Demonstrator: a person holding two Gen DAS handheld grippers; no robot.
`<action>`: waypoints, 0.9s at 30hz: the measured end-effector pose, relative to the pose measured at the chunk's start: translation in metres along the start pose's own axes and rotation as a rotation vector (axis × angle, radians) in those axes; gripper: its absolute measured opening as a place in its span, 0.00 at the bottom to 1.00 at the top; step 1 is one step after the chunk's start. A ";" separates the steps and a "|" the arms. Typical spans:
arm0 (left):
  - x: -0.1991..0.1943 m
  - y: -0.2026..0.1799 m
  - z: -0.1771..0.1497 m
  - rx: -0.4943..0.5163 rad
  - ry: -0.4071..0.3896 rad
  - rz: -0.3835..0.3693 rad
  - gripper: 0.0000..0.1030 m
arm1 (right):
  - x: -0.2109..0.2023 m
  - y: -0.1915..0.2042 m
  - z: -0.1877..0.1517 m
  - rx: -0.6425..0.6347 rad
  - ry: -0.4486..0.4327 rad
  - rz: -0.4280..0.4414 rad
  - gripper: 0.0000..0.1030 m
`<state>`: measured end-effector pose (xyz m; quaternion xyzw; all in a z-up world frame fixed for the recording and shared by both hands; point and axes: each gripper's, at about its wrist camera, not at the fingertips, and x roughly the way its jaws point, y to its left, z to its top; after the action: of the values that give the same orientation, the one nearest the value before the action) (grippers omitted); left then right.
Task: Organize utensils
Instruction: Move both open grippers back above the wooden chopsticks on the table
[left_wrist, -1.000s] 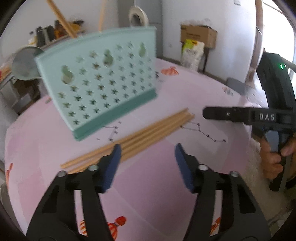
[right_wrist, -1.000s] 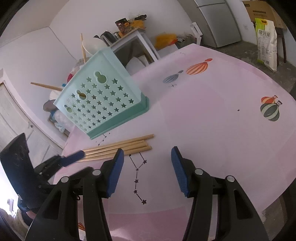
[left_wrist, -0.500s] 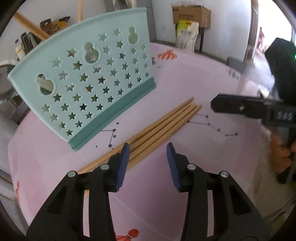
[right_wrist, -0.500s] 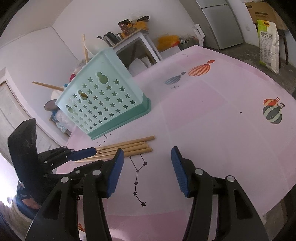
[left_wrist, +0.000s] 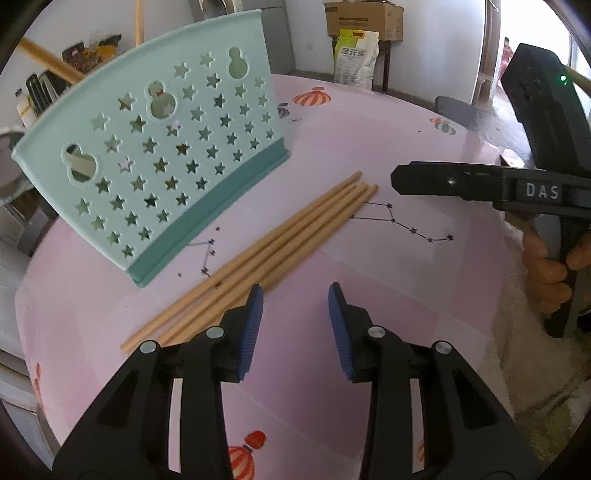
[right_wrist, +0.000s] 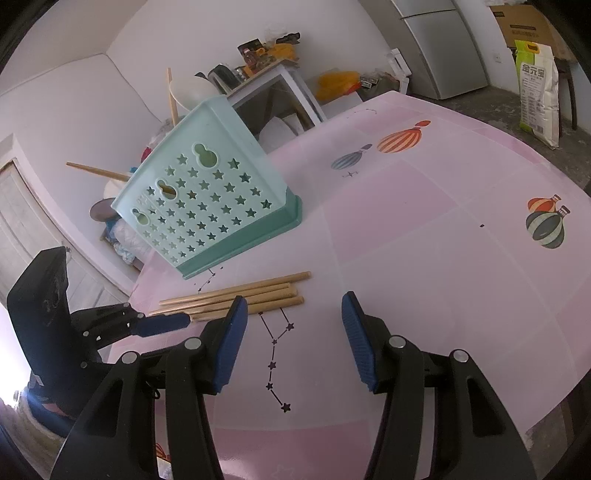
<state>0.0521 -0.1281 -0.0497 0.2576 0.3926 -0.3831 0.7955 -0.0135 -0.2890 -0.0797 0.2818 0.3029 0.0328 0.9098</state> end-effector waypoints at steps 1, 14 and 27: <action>-0.001 0.000 -0.001 -0.007 0.006 -0.011 0.33 | 0.000 0.000 0.000 0.000 0.000 0.000 0.51; 0.007 -0.002 0.012 0.054 -0.040 0.005 0.34 | 0.000 0.000 0.000 -0.004 -0.004 0.000 0.51; 0.003 0.004 0.007 -0.011 0.019 -0.098 0.34 | 0.000 0.000 0.000 -0.002 -0.006 0.003 0.51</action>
<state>0.0597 -0.1325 -0.0480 0.2374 0.4142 -0.4170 0.7734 -0.0129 -0.2891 -0.0795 0.2815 0.2996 0.0334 0.9110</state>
